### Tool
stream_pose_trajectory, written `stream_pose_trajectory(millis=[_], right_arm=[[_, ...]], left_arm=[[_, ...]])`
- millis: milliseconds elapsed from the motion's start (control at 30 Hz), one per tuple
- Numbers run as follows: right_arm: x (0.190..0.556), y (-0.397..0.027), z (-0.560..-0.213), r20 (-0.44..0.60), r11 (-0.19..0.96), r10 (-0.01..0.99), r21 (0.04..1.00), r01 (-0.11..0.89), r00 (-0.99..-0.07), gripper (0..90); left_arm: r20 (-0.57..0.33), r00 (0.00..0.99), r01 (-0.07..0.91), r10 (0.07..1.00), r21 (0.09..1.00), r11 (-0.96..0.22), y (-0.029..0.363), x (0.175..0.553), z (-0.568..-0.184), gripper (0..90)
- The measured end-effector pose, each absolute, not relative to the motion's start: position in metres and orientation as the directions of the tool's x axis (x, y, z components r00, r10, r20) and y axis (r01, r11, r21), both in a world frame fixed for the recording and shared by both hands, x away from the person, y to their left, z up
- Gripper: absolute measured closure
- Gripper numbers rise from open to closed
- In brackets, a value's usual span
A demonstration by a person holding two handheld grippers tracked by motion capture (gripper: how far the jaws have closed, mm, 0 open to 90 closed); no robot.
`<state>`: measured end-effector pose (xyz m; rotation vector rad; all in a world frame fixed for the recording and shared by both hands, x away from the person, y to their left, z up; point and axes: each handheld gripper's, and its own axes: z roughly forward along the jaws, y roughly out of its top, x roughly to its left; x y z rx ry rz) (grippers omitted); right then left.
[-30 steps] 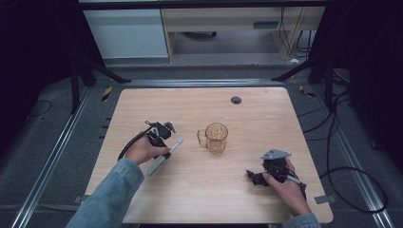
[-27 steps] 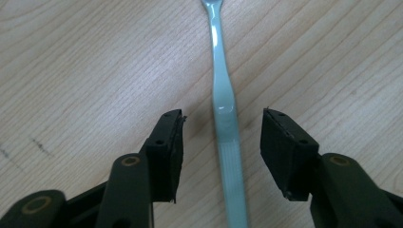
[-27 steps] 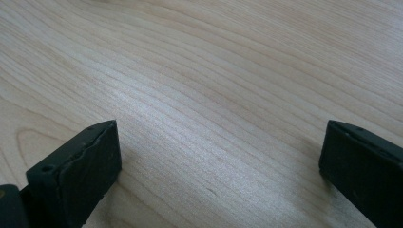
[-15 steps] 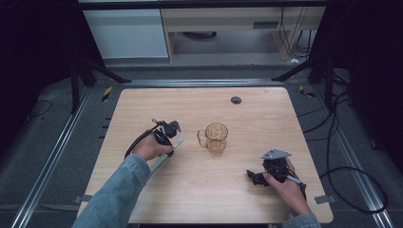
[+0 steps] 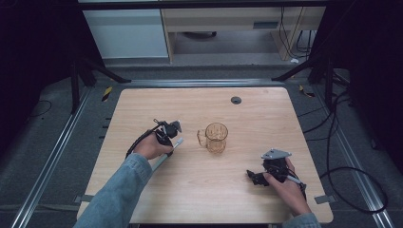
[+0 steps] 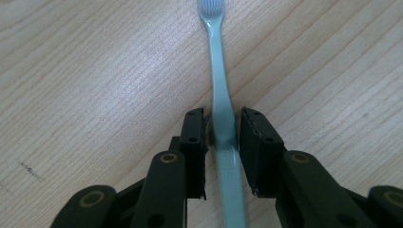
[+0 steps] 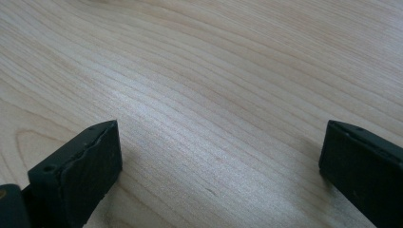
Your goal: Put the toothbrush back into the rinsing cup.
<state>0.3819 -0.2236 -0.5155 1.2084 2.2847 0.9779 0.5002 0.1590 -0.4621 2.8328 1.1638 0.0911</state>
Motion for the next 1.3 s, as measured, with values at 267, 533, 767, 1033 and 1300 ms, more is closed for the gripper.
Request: stream_pose_trajectory(millis=[267, 533, 767, 1033, 1300], right_arm=[[0.382, -0.224, -0.515, -0.007, 0.390, 0.828, 0.726, 0.567, -0.561, 0.6], [0.382, -0.224, -0.515, -0.008, 0.391, 0.828, 0.726, 0.566, -0.561, 0.6], [0.382, -0.224, -0.515, -0.008, 0.391, 0.828, 0.726, 0.566, -0.561, 0.6], [0.382, -0.224, -0.515, -0.009, 0.391, 0.828, 0.726, 0.566, -0.561, 0.6], [0.382, -0.223, -0.515, -0.004, 0.388, 0.830, 0.723, 0.572, -0.558, 0.5]], left_arm=[[0.023, 0.712, 0.698, 0.702, 0.095, -0.710, 0.158, 0.500, -0.463, 75.9], [0.040, 0.717, 0.690, 0.696, 0.108, -0.716, 0.159, 0.497, -0.462, 78.4], [0.051, 0.713, 0.670, 0.699, 0.245, -0.701, 0.166, 0.489, -0.433, 78.6], [0.006, 0.679, 0.649, 0.735, 0.464, -0.603, 0.183, 0.484, -0.398, 78.6], [0.019, 0.667, 0.577, 0.745, 0.620, -0.532, 0.172, 0.477, -0.375, 78.6]])
